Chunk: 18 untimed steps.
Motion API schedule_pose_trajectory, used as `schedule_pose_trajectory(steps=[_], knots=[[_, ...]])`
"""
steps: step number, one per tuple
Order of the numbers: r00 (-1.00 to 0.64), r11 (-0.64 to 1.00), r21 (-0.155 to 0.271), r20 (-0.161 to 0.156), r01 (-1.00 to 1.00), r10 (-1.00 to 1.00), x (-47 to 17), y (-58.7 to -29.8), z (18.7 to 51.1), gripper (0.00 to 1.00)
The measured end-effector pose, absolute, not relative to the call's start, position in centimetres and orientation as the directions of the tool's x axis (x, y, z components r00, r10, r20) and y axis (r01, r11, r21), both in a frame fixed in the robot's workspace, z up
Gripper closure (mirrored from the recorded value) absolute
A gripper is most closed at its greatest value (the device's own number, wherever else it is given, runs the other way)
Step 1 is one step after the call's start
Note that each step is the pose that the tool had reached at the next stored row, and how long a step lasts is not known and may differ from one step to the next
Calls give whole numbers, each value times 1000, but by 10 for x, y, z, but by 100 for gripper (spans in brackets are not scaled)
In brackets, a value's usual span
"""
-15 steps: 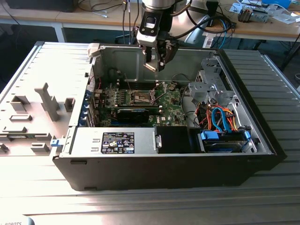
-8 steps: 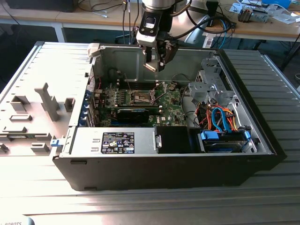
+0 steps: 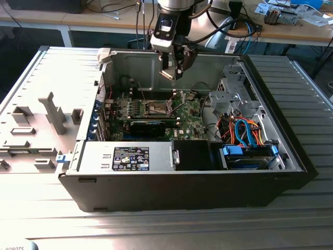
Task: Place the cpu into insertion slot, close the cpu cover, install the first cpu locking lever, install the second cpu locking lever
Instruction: 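Place the cpu into insertion slot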
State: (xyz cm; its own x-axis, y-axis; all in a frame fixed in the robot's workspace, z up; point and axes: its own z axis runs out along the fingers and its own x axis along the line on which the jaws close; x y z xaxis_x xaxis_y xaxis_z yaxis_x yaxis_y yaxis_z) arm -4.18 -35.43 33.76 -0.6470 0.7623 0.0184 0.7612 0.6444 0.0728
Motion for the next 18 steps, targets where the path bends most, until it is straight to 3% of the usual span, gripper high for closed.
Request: schedule_pose_trajectory(steps=[18], knots=[[-624, 621, 73, 18, 780, 781, -42, -354, 337, 46]])
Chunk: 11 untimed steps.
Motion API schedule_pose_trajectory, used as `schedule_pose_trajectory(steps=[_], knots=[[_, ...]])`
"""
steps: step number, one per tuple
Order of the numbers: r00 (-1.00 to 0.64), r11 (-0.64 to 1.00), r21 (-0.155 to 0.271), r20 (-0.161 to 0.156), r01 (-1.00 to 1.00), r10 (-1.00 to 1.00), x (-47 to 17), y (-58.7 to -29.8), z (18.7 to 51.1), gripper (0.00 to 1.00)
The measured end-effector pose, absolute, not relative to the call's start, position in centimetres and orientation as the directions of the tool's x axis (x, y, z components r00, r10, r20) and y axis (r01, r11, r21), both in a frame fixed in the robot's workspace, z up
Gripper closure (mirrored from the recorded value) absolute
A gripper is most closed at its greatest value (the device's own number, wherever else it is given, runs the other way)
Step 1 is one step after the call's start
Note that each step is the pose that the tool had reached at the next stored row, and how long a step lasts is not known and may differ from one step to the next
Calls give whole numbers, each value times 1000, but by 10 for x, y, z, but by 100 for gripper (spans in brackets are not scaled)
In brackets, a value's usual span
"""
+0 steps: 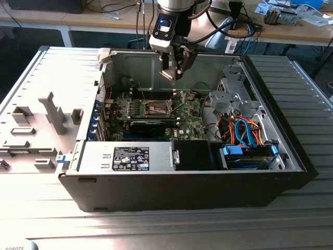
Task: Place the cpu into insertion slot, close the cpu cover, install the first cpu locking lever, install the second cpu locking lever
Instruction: 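Place the cpu into insertion slot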
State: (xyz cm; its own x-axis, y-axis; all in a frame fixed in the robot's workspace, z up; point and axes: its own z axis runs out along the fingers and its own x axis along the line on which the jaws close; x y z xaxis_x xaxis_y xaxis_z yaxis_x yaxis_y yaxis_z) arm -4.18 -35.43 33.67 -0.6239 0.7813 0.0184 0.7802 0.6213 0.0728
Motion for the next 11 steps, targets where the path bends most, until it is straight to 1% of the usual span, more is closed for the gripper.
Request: schedule_pose_trajectory(steps=[11], knots=[[-611, 609, 73, 18, 790, 791, -42, -354, 336, 46]])
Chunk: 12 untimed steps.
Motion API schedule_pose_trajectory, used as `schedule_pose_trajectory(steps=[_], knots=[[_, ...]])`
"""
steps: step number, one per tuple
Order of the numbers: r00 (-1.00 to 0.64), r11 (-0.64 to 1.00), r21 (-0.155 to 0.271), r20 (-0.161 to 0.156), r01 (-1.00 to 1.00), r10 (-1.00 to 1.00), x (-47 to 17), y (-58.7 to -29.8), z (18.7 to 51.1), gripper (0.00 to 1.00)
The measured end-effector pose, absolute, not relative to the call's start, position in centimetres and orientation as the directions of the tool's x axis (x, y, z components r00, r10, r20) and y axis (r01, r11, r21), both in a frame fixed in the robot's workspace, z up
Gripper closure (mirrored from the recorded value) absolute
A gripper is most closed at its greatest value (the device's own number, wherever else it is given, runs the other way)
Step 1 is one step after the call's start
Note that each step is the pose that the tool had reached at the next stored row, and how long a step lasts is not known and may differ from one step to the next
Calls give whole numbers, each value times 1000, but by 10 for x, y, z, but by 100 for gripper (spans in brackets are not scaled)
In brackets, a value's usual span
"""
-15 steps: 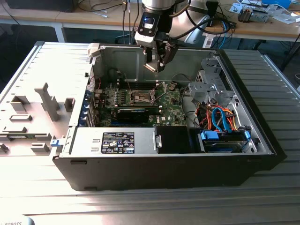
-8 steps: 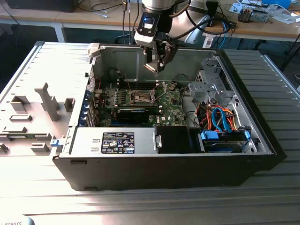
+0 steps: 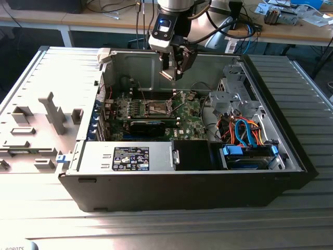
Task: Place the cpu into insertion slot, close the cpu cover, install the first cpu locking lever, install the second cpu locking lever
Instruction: 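Place the cpu into insertion slot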
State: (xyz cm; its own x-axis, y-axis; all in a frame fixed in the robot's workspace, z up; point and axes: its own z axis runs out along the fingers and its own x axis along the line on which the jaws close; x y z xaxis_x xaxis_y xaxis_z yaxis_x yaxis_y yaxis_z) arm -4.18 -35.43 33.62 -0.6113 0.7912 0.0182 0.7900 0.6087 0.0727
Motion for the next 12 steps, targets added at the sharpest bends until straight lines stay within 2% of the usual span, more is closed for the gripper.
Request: schedule_pose_trajectory(steps=[12], knots=[[-598, 595, 73, 18, 800, 801, -42, -354, 336, 46]])
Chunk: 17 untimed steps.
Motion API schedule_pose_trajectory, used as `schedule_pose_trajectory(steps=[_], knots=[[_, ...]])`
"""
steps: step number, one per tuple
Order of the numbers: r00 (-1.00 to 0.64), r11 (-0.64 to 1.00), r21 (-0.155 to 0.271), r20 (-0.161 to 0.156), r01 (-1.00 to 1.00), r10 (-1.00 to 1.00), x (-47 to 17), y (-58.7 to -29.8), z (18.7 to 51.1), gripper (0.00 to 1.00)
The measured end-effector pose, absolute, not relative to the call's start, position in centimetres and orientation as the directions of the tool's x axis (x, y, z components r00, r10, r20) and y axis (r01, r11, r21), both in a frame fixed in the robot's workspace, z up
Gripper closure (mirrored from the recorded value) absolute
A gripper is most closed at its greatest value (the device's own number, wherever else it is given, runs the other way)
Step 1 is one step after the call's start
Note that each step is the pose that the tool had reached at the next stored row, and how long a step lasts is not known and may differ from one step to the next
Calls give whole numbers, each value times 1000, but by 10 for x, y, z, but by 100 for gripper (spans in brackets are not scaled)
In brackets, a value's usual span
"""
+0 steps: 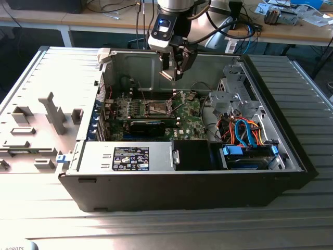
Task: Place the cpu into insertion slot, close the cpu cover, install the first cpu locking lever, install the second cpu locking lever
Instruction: 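Place the cpu into insertion slot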
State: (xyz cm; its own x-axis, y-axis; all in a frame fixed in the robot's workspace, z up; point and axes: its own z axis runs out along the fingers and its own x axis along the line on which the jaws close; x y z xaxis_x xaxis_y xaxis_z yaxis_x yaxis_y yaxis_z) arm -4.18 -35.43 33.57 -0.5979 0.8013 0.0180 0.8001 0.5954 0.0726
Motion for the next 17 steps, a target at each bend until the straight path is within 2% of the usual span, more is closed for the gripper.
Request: schedule_pose_trajectory(steps=[17], knots=[[-581, 579, 72, 18, 812, 814, -42, -354, 335, 46]])
